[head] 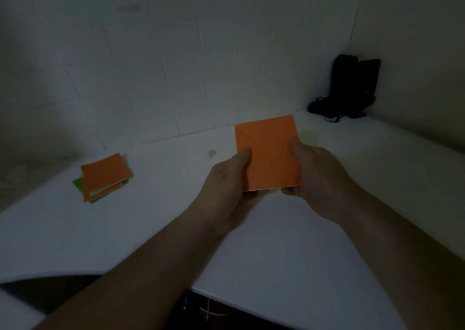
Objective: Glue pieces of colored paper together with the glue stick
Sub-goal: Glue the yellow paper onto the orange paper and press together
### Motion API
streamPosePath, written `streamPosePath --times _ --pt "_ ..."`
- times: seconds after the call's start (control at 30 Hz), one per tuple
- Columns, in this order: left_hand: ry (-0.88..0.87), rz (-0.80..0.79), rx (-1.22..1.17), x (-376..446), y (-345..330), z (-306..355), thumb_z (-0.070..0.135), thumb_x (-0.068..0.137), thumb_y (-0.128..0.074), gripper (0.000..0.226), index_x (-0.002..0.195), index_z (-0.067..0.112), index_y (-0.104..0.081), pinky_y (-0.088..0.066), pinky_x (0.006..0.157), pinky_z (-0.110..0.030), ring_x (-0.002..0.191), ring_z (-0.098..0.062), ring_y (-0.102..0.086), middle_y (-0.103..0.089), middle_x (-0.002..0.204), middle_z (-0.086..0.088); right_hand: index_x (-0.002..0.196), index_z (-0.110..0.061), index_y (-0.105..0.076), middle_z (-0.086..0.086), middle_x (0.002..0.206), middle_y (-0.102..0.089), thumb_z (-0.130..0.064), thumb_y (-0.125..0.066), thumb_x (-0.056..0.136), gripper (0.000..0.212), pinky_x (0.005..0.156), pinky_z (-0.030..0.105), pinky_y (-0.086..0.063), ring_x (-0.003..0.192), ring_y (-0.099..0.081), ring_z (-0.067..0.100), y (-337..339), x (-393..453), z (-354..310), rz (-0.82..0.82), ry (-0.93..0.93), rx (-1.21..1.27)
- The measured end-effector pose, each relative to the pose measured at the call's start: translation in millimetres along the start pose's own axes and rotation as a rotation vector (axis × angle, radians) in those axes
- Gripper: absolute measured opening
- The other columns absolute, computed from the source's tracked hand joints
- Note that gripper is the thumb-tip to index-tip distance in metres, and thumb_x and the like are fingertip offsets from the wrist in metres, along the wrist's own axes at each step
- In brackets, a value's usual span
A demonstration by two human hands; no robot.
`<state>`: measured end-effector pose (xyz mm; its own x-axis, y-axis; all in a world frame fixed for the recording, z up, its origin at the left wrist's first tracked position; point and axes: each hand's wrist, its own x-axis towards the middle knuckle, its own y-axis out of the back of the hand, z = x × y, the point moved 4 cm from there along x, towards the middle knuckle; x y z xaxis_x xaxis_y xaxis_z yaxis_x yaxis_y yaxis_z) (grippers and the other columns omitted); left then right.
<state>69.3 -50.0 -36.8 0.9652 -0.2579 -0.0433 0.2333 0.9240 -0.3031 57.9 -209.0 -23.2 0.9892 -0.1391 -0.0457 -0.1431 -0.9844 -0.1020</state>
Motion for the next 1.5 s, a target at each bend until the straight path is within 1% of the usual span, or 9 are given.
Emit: streamPosePath --times 0.1,0.23,0.37,0.83,0.97,1.07,1.27,1.4,1.5 --pt "0.002 0.007 0.008 -0.3 1.3 -1.1 0.031 0.107 -0.052 0.034 0.101 0.001 -0.067 -0.061 0.068 -0.030 0.078 -0.017 -0.074 -0.078 0.085 -0.007 0.099 -0.023 -0.062 0.002 0.101 -0.071 -0.044 -0.050 0.106 0.025 0.067 0.036 -0.058 0.087 -0.069 0.020 1.8 0.1 -2.1 0.013 0.007 0.002" --pt "-0.013 -0.013 0.025 0.0 3.1 -7.5 0.012 0.099 -0.064 0.022 0.109 -0.006 -0.071 -0.054 0.103 -0.052 0.107 -0.036 -0.071 -0.074 0.112 -0.022 0.111 -0.018 -0.072 0.006 0.107 -0.078 -0.028 -0.063 0.101 0.017 0.079 0.042 -0.061 0.097 -0.075 0.027 6.0 2.2 -4.0 -0.052 0.107 -0.019" --pt "-0.041 -0.062 0.026 -4.9 -2.7 -5.2 0.001 0.096 -0.063 0.026 0.121 0.002 -0.070 -0.057 0.098 -0.048 0.109 -0.037 -0.072 -0.075 0.115 -0.019 0.109 -0.015 -0.076 0.005 0.103 -0.080 -0.016 -0.075 0.090 0.018 0.088 0.046 -0.061 0.096 -0.077 0.025 1.2 -1.2 -1.0 -0.116 0.196 -0.081" --pt "-0.082 0.068 0.108 0.5 6.8 -2.8 0.062 0.094 -0.062 0.068 0.097 -0.006 -0.068 -0.050 0.103 -0.056 0.103 -0.046 -0.069 -0.069 0.110 -0.034 0.099 -0.014 -0.079 0.014 0.105 -0.077 -0.036 -0.055 0.104 0.033 0.091 0.046 -0.058 0.098 -0.075 0.029 5.2 4.2 0.7 -0.008 0.064 -0.037" --pt "-0.152 -0.024 0.101 0.0 0.8 -6.0 0.012 0.097 -0.068 0.027 0.119 -0.003 -0.069 -0.058 0.095 -0.050 0.106 -0.039 -0.072 -0.074 0.113 -0.024 0.109 -0.013 -0.076 0.008 0.102 -0.079 -0.016 -0.073 0.093 0.017 0.082 0.043 -0.061 0.094 -0.076 0.027 3.4 2.9 -0.6 -0.097 0.216 -0.069" --pt "-0.176 -0.081 0.047 -3.8 -3.4 -3.4 -0.002 0.094 -0.068 0.032 0.126 0.002 -0.068 -0.058 0.096 -0.052 0.109 -0.038 -0.071 -0.074 0.117 -0.020 0.112 -0.010 -0.075 0.008 0.106 -0.079 -0.019 -0.078 0.085 0.029 0.084 0.040 -0.062 0.098 -0.076 0.027 0.5 1.2 3.9 -0.170 0.229 -0.066" --pt "-0.107 -0.016 0.012 -6.5 -5.5 -0.7 0.004 0.099 -0.059 0.021 0.115 0.001 -0.072 -0.060 0.093 -0.049 0.103 -0.038 -0.073 -0.075 0.109 -0.022 0.111 -0.011 -0.077 0.008 0.103 -0.080 -0.021 -0.073 0.093 0.020 0.083 0.039 -0.062 0.096 -0.077 0.026 0.0 -0.6 2.7 -0.179 0.217 -0.121" --pt "-0.113 0.060 0.107 -2.6 -1.4 0.0 0.023 0.106 -0.054 0.038 0.075 0.014 -0.075 -0.058 0.067 -0.034 0.070 -0.025 -0.067 -0.071 0.075 -0.014 0.099 -0.013 -0.080 0.008 0.092 -0.079 -0.030 -0.062 0.101 0.025 0.074 0.035 -0.059 0.083 -0.075 0.022 0.7 -2.5 -2.8 -0.066 0.180 -0.153" --pt "-0.110 0.075 0.133 -3.9 1.6 1.0 0.038 0.108 -0.049 0.055 0.089 -0.012 -0.063 -0.047 0.072 -0.040 0.071 -0.029 -0.052 -0.054 0.077 -0.019 0.097 -0.006 -0.075 0.018 0.099 -0.076 -0.041 -0.054 0.103 0.041 0.086 0.048 -0.059 0.090 -0.073 0.037 4.5 -0.6 -3.8 0.041 0.070 -0.154"
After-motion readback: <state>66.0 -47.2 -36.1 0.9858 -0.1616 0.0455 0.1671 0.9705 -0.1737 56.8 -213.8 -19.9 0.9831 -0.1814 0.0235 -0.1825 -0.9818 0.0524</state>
